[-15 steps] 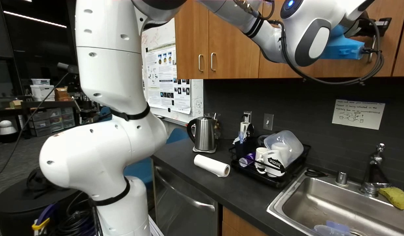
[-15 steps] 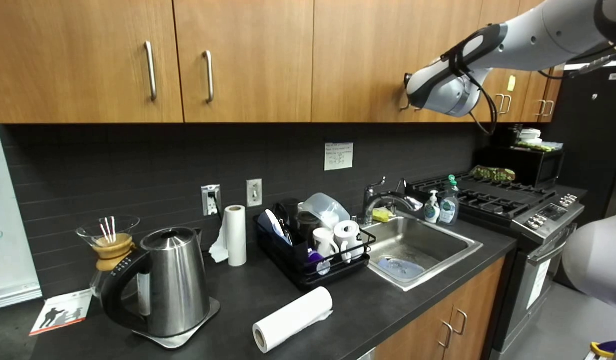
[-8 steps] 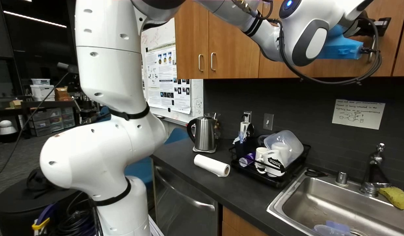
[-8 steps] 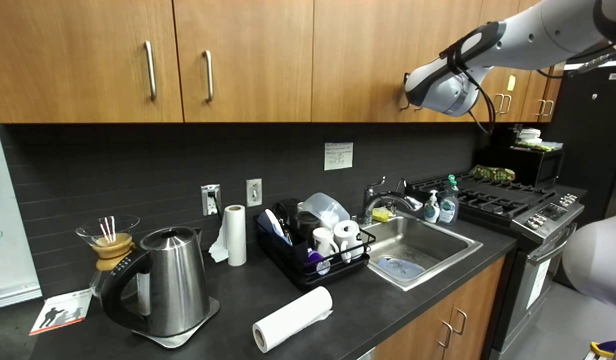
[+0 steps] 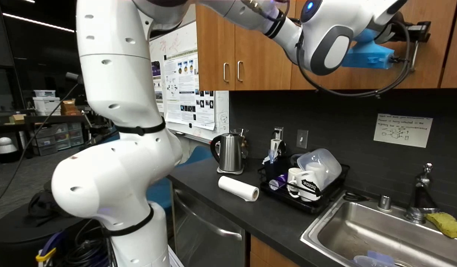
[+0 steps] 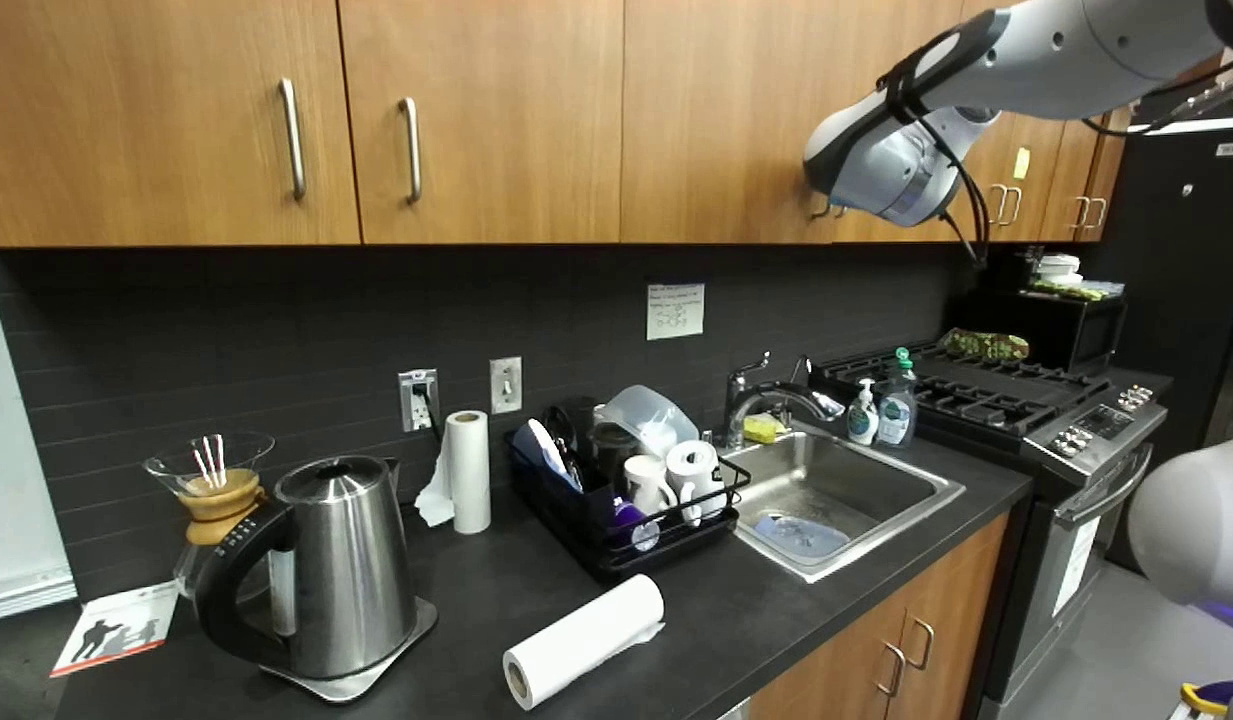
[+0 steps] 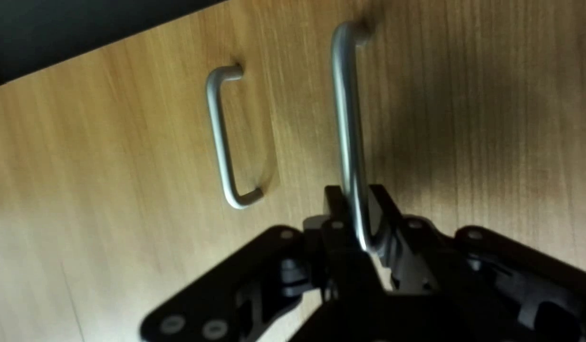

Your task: Open the third cabinet door from the left

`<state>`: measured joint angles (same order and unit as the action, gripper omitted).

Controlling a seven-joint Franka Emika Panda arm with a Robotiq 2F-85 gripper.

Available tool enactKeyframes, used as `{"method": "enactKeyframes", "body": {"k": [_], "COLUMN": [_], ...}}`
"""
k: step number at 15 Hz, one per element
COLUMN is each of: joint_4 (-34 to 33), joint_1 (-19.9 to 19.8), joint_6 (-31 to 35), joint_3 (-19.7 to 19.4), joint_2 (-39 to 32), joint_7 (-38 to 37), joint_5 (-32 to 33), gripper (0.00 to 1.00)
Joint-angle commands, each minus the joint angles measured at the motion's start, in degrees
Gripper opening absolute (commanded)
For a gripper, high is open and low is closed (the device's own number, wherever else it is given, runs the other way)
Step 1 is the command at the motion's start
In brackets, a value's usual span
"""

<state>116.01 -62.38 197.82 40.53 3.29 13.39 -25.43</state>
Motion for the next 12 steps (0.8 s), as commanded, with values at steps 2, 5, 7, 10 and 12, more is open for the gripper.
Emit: {"method": "enactKeyframes", "body": {"k": [2, 5, 7, 10, 12], "joint_4": [10.6, 15.6, 18.6, 24.3, 27.5], "joint_1": [-4.6, -7.5, -8.1, -7.0, -6.7], "joint_6": [0.0, 0.0, 0.1, 0.2, -1.1], "joint_3": [4.0, 7.9, 9.4, 10.4, 11.2], "joint_2": [16.4, 24.1, 29.4, 37.5, 43.2], "joint_7": [3.9, 4.0, 4.0, 4.0, 4.6], "joint_5": [-14.6, -22.3, -27.1, -34.1, -39.2], "gripper": [0.04, 0.04, 0.04, 0.04, 0.04]}}
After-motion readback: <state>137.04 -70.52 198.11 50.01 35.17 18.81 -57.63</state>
